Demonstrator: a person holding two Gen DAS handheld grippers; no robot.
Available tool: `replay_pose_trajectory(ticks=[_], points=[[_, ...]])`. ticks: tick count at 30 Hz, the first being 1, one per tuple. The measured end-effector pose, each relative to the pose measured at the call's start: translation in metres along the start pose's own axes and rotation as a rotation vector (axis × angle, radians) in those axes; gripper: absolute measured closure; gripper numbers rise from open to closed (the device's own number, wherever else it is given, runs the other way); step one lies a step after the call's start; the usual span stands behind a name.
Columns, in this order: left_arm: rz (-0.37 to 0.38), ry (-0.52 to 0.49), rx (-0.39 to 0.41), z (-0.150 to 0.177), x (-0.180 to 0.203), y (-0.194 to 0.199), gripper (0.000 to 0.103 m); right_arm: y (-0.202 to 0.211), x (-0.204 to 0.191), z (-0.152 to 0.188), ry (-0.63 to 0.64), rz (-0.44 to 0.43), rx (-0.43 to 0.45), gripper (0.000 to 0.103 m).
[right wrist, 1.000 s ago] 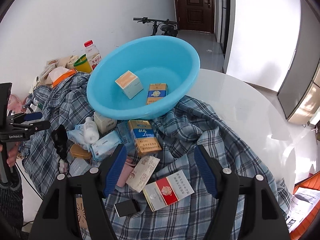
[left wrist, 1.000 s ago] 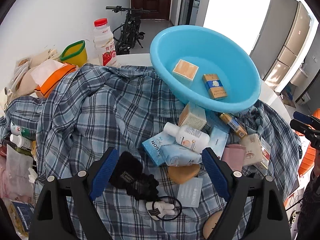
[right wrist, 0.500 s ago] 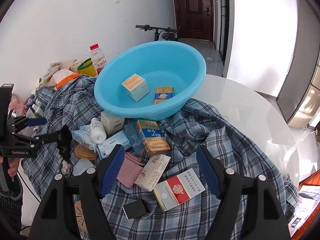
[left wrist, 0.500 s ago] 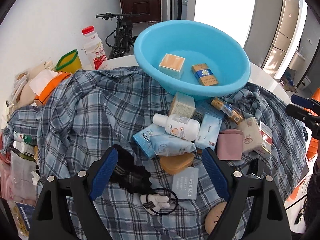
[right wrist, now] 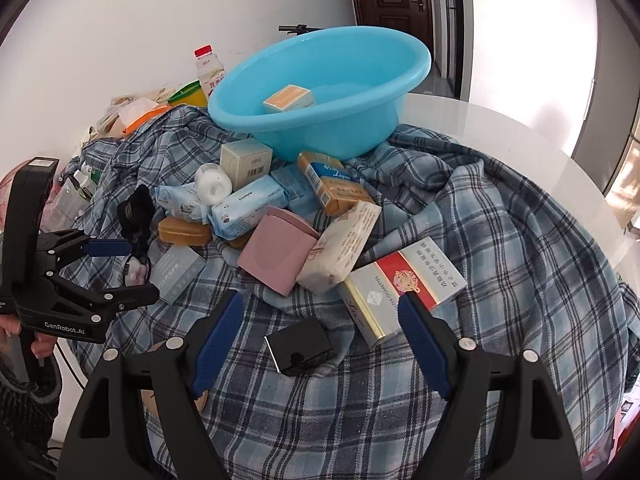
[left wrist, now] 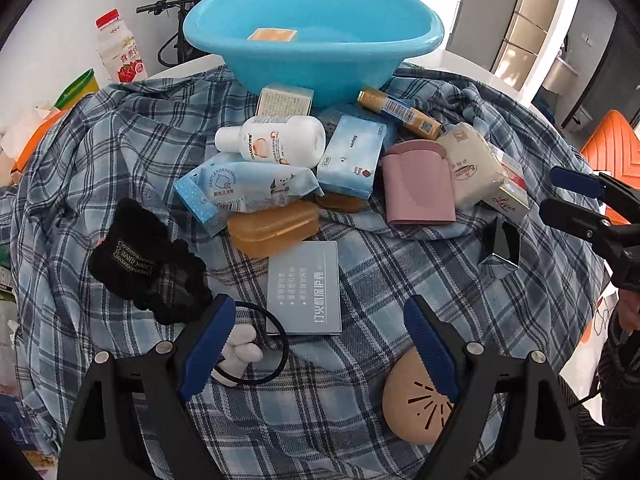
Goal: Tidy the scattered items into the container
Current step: 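Withdraw both tools from the basin back over the table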
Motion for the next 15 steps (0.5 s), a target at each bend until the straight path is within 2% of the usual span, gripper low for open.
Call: replay_pose_trajectory(ticks=[5,10,15], points=[[0.054,-0.025,-0.012,-0.002,0.002,0.000,0.015,-0.002,0.007,0.001,-0.021,0.006,-0.004,0.025],[0.053,-0.067,-0.048,-0.002,0.009,-0.010,0.015,-0.007,0.005,0.007,-0.012,0.009,-0.025,0.025],[0.076,-0.078,-0.052,-0.005,0.011,-0.017,0.015,-0.014,0.000,0.016,0.000,-0.013,-0.065,0.025]])
Point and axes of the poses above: each gripper's, at about its wrist camera, not at the fingertips, and y roughly against the way its jaws point, x to its right, z to its underside, the point moved 7 cm from there along -y, roughly the way its jaws point, and after that the axes turned 11 degrees about z, right-handed, at the moved point
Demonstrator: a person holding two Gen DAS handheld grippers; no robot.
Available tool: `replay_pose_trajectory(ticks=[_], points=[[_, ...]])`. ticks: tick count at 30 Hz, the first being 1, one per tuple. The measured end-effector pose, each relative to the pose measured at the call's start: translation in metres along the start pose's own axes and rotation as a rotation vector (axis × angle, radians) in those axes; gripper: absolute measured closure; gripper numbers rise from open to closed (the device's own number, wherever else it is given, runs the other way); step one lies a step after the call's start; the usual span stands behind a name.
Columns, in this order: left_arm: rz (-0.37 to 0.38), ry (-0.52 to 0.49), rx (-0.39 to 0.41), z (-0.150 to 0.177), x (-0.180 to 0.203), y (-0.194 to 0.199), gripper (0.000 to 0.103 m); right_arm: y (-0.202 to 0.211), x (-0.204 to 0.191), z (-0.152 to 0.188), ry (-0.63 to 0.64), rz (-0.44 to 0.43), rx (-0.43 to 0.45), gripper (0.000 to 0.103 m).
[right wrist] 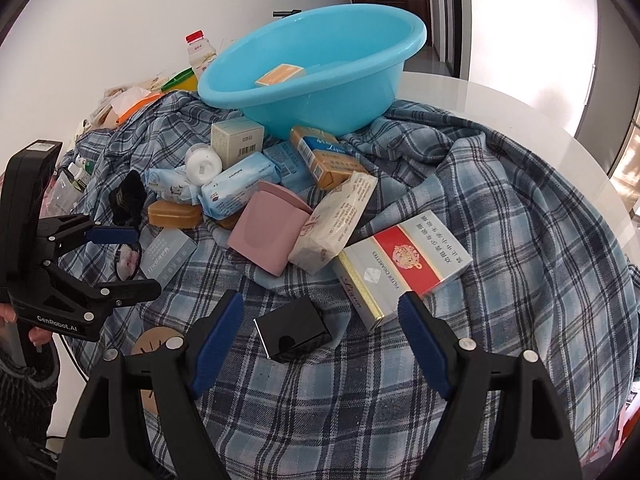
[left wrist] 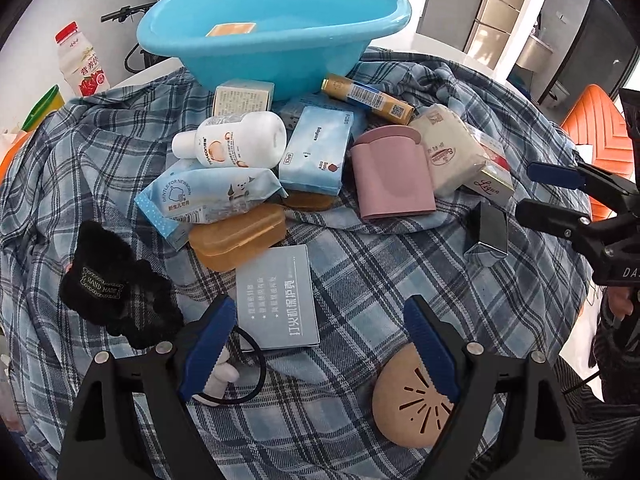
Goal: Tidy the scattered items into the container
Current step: 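Withdraw both tools from the basin back over the table, then grasp the grey rectangular box with the left tool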
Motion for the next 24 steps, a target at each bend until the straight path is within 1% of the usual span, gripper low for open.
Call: replay_pose_trajectory(ticks=[2,4,5,7,9,12,16,19,22,23,24], points=[[0.018,-0.025,-0.001,-0.005,0.000,-0.004,0.015,-0.002,-0.002,0.003,0.003,-0.004,-0.010,0.025],[0.010,-0.037,-0.013,-0.010,-0.003,-0.007,0.015,-0.002,-0.002,0.005,0.002,0.000,-0.014,0.025],[0.029,-0.047,-0.020,-0.011,-0.003,-0.009,0.015,-0.002,0.000,0.006,-0.004,0.004,-0.014,0.025],[0.060,-0.034,-0.034,-0.012,-0.006,-0.014,0.015,-0.003,0.003,0.008,-0.023,0.013,-0.021,0.025],[0.072,-0.011,-0.048,-0.010,-0.012,-0.018,0.015,-0.004,0.005,0.010,-0.041,0.011,-0.033,0.025],[0.057,0.008,-0.044,-0.009,-0.022,-0.019,0.015,-0.006,0.007,0.012,-0.055,0.010,-0.036,0.025],[0.077,0.056,-0.037,-0.010,-0.032,-0.018,0.015,-0.010,0.007,0.014,-0.059,0.005,-0.051,0.025],[0.075,0.059,-0.034,-0.010,-0.033,-0.021,0.015,-0.012,0.008,0.015,-0.055,0.011,-0.055,0.025],[0.055,0.043,-0.044,-0.009,-0.030,-0.027,0.015,-0.014,0.010,0.016,-0.058,0.020,-0.058,0.025],[0.037,0.039,-0.036,-0.009,-0.029,-0.028,0.018,-0.014,0.011,0.016,-0.062,0.021,-0.060,0.025],[0.008,0.029,-0.020,-0.010,-0.028,-0.028,0.031,-0.014,0.012,0.017,-0.066,0.022,-0.062,0.025]])
Point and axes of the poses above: each gripper's, at about its wrist camera, not at the fingertips, and y roughly against the way its jaws point, x to its right, z to its underside, the point moved 7 cm from there along -y, roughly the way its jaws point, and after that the axes turned 11 degrees about z, right-handed, at the moved point
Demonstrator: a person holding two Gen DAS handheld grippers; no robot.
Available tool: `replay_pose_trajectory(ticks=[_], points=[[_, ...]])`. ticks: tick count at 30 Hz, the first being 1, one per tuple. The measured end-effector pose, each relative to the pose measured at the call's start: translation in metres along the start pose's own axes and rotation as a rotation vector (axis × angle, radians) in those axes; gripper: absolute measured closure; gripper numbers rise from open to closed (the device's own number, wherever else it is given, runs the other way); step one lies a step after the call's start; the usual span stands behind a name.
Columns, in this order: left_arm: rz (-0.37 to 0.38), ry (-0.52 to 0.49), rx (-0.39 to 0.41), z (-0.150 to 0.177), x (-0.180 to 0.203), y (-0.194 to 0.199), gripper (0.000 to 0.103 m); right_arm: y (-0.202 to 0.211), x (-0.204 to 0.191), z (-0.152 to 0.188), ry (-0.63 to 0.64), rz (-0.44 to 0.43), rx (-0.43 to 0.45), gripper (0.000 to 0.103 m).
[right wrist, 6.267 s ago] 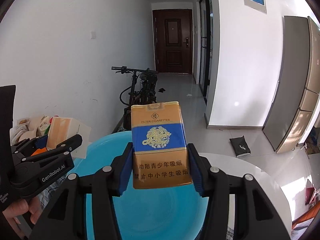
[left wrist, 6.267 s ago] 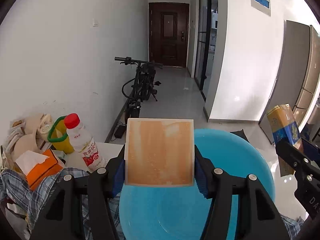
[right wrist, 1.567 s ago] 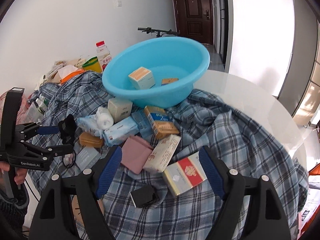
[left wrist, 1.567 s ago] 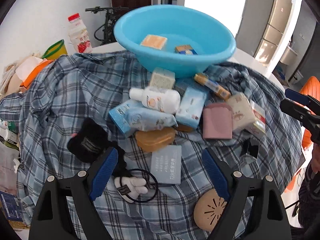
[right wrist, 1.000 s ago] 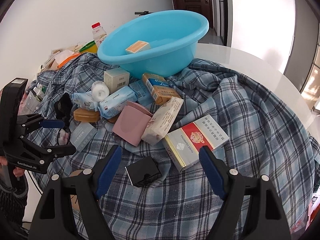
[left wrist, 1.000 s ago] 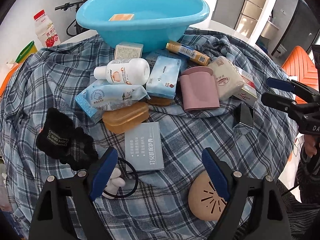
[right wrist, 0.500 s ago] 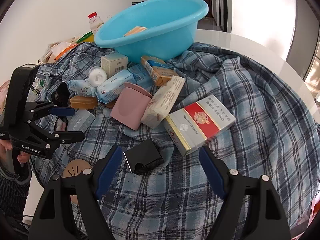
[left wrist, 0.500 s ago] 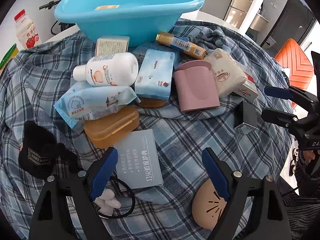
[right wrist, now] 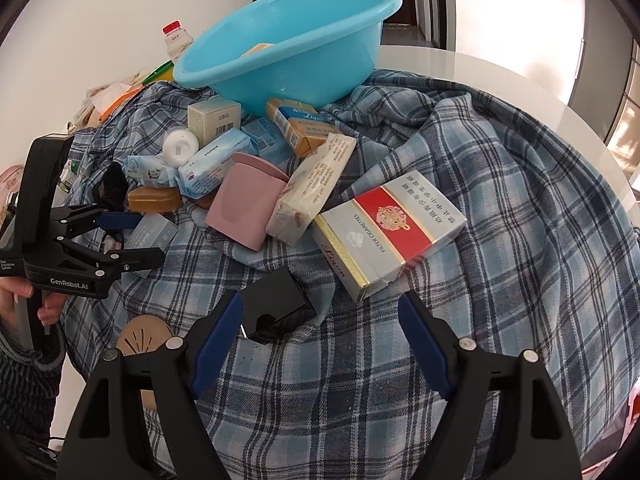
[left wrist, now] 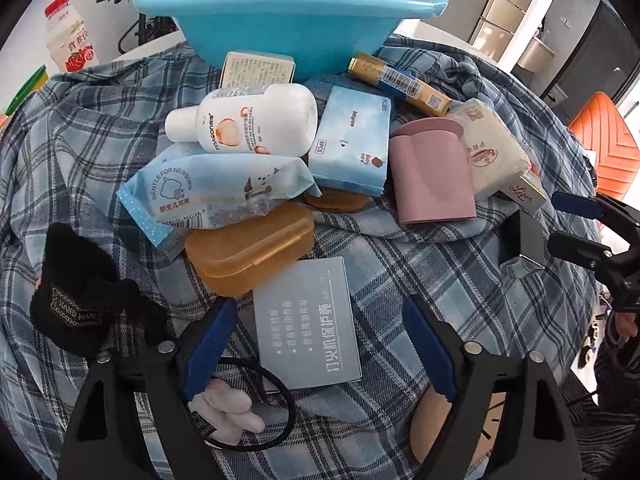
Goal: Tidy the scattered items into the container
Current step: 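Grasp the grey rectangular box with the left tool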
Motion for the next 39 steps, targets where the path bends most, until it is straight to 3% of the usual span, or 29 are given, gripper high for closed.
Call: replay_pose_trajectory(ticks=[2,3,5,6,9,13,20,23,27,29,31,33,39], points=[[-0.062,-0.043,-0.004,0.001,0.000,-0.003,0.045,0.000,0.002,0.001,-0.006,-0.001,-0.002,0.025],[-0.081,-0.063,-0.026,0.002,0.001,-0.008,0.045,0.000,0.003,0.002,-0.008,-0.002,-0.003,0.025],[-0.066,-0.063,-0.009,0.001,0.000,-0.008,0.045,0.001,0.004,0.002,-0.009,0.000,-0.003,0.025],[-0.057,-0.041,-0.012,0.001,-0.002,-0.007,0.053,0.002,0.005,0.002,-0.009,0.002,-0.002,0.025],[-0.050,0.017,0.033,-0.001,-0.007,0.010,0.053,0.003,0.007,0.003,-0.016,0.004,0.000,0.025],[-0.031,-0.026,0.121,-0.002,0.009,0.050,0.053,0.002,0.011,0.004,-0.028,0.002,-0.004,0.025],[-0.012,0.020,0.082,0.009,0.005,0.042,0.053,0.001,0.002,0.007,-0.006,-0.038,-0.013,0.025],[0.009,0.033,0.056,0.018,0.003,0.034,0.053,0.006,-0.010,0.005,0.062,-0.064,-0.005,0.025],[-0.038,0.005,0.060,0.014,0.005,0.036,0.054,0.019,-0.036,-0.022,0.165,-0.234,-0.005,0.025],[-0.046,-0.012,0.078,0.011,0.010,0.043,0.054,0.025,-0.053,-0.041,0.282,-0.282,0.009,0.022],[-0.054,-0.020,0.104,0.012,0.014,0.049,0.054,0.030,-0.069,-0.051,0.402,-0.298,0.039,0.013],[-0.051,-0.009,0.119,0.015,0.015,0.054,0.054,0.032,-0.080,-0.056,0.480,-0.324,0.053,0.012],[-0.028,0.041,0.107,0.020,0.010,0.061,0.054,0.014,-0.090,-0.060,0.542,-0.275,0.043,0.012]])
Point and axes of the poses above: each gripper's, at about its wrist camera, not at the fingertips, and y roughly against the way its jaws point, x to its right, z to its underside, the point moved 7 cm from there along -y, roughly the way its jaws point, and after that the axes turned 11 degrees about z, right-handed, at the moved point
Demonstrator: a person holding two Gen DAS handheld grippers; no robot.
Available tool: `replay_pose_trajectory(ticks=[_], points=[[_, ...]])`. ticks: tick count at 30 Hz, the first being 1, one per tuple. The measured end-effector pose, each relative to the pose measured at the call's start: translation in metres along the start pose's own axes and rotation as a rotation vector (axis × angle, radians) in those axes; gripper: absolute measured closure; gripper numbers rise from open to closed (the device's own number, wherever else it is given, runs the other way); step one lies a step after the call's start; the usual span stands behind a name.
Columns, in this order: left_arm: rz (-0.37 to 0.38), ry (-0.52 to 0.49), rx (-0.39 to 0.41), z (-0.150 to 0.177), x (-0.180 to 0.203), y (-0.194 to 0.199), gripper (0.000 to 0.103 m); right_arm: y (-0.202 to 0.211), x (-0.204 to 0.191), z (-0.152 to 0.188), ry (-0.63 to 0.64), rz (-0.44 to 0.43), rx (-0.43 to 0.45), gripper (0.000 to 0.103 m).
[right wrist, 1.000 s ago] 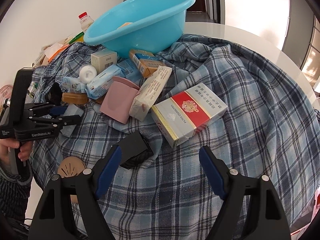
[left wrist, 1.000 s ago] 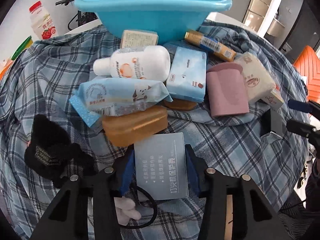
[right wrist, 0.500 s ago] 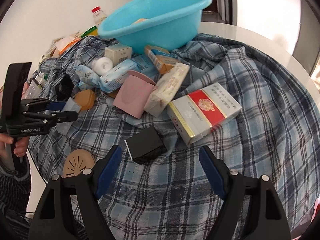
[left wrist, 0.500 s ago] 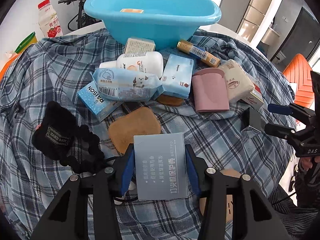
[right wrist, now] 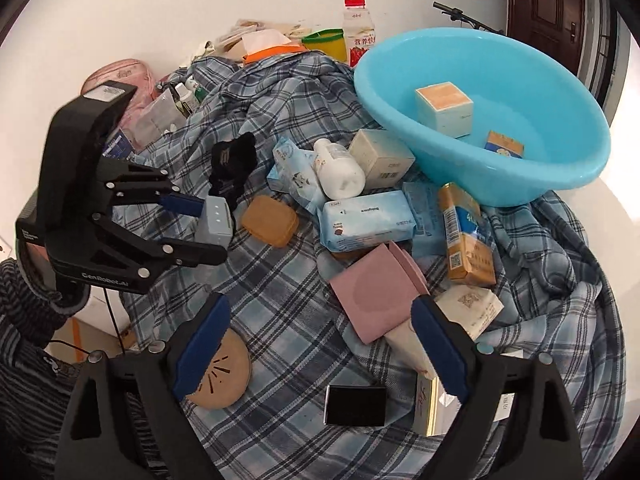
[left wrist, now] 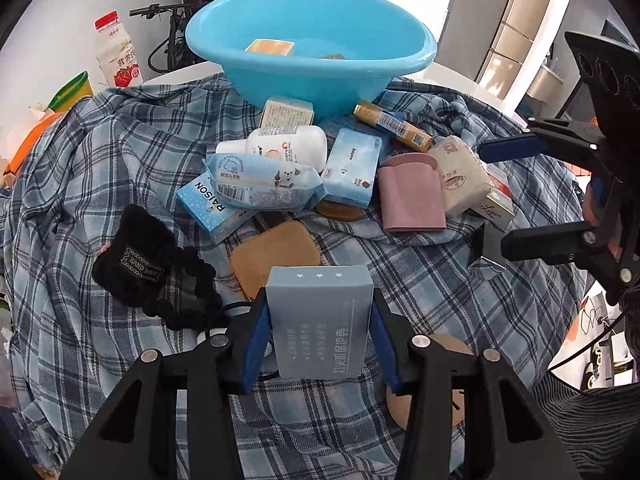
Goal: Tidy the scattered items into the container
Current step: 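Grasp the grey rectangular box with the left tool, then grasp the white Babycare wipes pack with the right tool while the left holds the grey box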
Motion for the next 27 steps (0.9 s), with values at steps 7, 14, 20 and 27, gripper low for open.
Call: replay_pose_trajectory(ticks=[7,14,20,27], points=[[-0.008,0.010,-0.006,-0.001,-0.010,-0.002,0.054,-0.025,-0.003,-0.013,0.180,0.091,-0.004,0.011],[-0.004,0.028,-0.011,0.007,-0.014,-0.002,0.054,-0.060,-0.009,-0.033,0.306,0.138,0.003,0.007],[-0.005,0.060,-0.004,0.009,-0.021,0.000,0.054,-0.084,0.000,-0.046,0.234,0.089,-0.040,0.007],[0.005,0.058,-0.007,0.006,-0.023,-0.003,0.054,-0.096,0.008,-0.047,0.171,0.078,-0.051,0.033]])
Point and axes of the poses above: each gripper's, at about its wrist camera, not at the fingertips, and y roughly against the way its jaws point, x to its right, z to its underside, the point moved 7 cm from there along -y, roughly the way its jaws point, and after that the axes turned 11 degrees about z, right-handed, at the moved point
